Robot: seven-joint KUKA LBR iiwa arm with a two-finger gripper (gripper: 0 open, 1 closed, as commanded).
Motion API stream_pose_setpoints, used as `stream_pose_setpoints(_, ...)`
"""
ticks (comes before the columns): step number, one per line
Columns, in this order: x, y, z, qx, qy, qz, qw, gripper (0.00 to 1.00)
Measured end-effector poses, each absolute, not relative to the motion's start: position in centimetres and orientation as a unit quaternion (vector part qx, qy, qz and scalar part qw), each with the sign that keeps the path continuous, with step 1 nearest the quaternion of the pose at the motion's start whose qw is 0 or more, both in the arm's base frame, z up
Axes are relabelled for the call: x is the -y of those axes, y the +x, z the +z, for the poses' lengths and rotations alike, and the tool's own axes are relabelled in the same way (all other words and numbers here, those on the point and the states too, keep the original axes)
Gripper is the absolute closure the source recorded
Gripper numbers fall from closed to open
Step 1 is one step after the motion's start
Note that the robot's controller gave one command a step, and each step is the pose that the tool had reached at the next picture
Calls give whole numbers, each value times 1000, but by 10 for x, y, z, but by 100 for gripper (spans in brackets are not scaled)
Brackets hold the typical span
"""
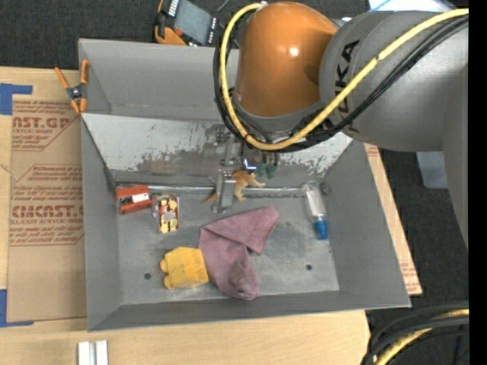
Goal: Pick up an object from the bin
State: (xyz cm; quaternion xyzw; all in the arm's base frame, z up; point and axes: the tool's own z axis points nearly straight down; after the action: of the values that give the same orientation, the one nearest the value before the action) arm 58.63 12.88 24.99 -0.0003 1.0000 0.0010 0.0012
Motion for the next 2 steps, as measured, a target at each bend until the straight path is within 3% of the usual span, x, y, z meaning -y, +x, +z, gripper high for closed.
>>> stream_pose_setpoints(1,-129,586,250,-1000,0,1,1,0)
stream_pose_setpoints(2,-167,578,188,-1000,8,2,0,0)
